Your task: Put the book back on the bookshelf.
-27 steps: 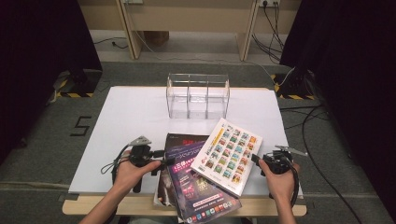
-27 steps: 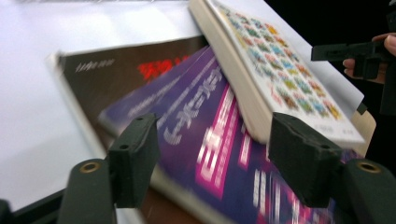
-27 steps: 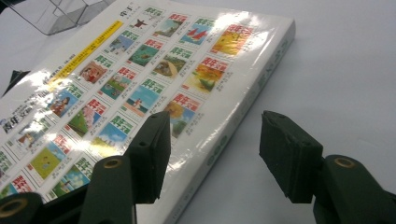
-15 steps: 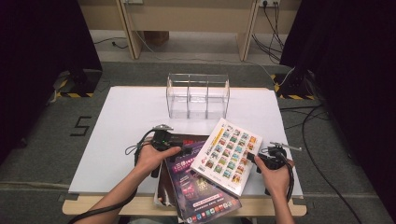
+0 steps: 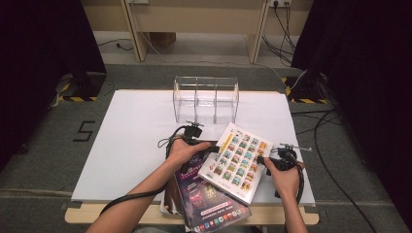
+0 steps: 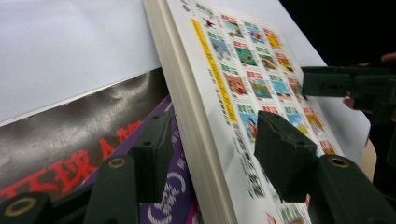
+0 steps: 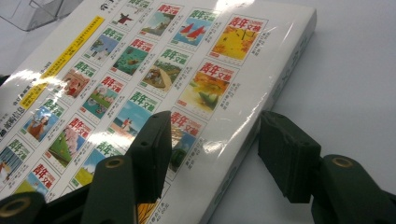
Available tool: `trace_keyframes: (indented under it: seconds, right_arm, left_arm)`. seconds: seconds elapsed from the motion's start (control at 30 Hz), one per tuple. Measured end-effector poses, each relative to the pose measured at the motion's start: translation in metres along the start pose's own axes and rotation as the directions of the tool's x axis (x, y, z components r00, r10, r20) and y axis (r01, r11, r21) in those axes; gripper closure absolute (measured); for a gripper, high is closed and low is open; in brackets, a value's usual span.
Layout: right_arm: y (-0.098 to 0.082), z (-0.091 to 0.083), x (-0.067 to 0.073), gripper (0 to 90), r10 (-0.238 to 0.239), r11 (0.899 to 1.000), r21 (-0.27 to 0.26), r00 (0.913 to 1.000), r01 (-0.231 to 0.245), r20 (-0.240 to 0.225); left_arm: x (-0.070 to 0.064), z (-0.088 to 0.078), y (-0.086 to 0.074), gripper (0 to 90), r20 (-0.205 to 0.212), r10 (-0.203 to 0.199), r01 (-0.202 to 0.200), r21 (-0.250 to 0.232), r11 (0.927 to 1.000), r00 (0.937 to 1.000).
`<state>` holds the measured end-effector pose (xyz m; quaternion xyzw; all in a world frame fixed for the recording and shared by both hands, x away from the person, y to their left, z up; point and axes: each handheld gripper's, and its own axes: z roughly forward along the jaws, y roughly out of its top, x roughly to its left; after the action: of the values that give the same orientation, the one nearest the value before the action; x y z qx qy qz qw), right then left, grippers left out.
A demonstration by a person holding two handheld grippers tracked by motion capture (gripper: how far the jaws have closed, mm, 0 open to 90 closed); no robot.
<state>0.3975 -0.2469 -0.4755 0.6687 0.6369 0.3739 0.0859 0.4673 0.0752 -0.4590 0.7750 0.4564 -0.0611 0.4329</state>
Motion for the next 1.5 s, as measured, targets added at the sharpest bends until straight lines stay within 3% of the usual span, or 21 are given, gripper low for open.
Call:
trace_keyframes:
  seconds: [0.17,0.27,0.33,0.47,0.57,0.73,0.9,0.93,1.03,1.07,1.23,1.3,1.5]
  right_arm:
    - [0.0,0.001,0.0,44.7,0.011,1.0,0.0,0.9999,-0.011,-0.001]
    - [0.0,0.001,0.0,44.5,0.008,1.0,0.005,1.0,-0.008,0.001]
    - [0.0,0.001,0.0,43.9,0.009,1.0,0.005,1.0,-0.009,0.0]
    - [-0.001,0.002,0.0,43.0,0.01,1.0,0.0,0.9999,-0.01,0.003]
    - [-0.001,0.002,0.0,43.0,0.019,1.0,0.001,0.9998,-0.019,0.002]
    - [-0.002,0.002,0.001,42.4,0.027,1.0,0.004,0.9996,-0.027,0.007]
    - [-0.003,0.002,-0.001,42.4,0.039,0.999,-0.001,0.9992,-0.039,0.002]
    - [-0.004,0.002,-0.001,42.4,0.045,0.999,-0.006,0.999,-0.045,-0.004]
    - [-0.004,0.002,0.0,42.3,0.052,0.999,-0.005,0.9986,-0.052,0.001]
    - [-0.004,0.002,0.0,42.2,0.051,0.999,-0.004,0.9987,-0.051,0.003]
    - [-0.004,0.003,-0.001,42.0,0.038,0.999,-0.007,0.9993,-0.038,0.002]
    - [-0.004,0.002,-0.001,42.9,0.054,0.999,0.002,0.9985,-0.054,-0.008]
    - [-0.003,0.0,0.002,45.1,0.024,1.0,0.008,0.9994,-0.024,-0.024]
  left_arm:
    - [0.001,0.015,0.004,51.1,0.014,-0.033,0.033,0.014,0.9994,0.9994]
    - [-0.002,0.019,0.005,51.9,-0.006,-0.031,0.031,0.037,0.9988,0.9995]
    - [0.0,0.019,0.008,54.7,-0.008,-0.063,0.063,0.042,0.9971,0.998]
    - [0.0,0.016,0.008,61.8,-0.005,-0.087,0.087,0.023,0.9959,0.9962]
    - [0.0,0.013,0.008,64.1,0.022,-0.121,0.121,0.001,0.9926,0.9924]
    - [0.002,0.012,0.007,63.3,0.05,-0.174,0.174,0.004,0.9847,0.9835]
    - [0.005,0.013,0.0,60.3,0.075,-0.255,0.248,0.09,0.9646,0.9641]
    - [0.006,0.014,-0.003,60.4,0.077,-0.265,0.258,0.087,0.9622,0.9612]
    - [0.004,0.013,-0.002,62.3,0.071,-0.256,0.25,0.081,0.9648,0.964]
    - [0.002,0.012,-0.002,63.7,0.067,-0.244,0.238,0.075,0.9682,0.9676]
    - [-0.007,0.005,0.001,74.0,0.101,-0.197,0.193,0.046,0.98,0.9751]
    - [-0.008,0.003,-0.001,74.3,0.107,-0.195,0.192,0.041,0.9805,0.9748]
    - [-0.009,-0.017,-0.02,74.4,0.103,-0.194,0.198,-0.033,0.9796,0.9756]
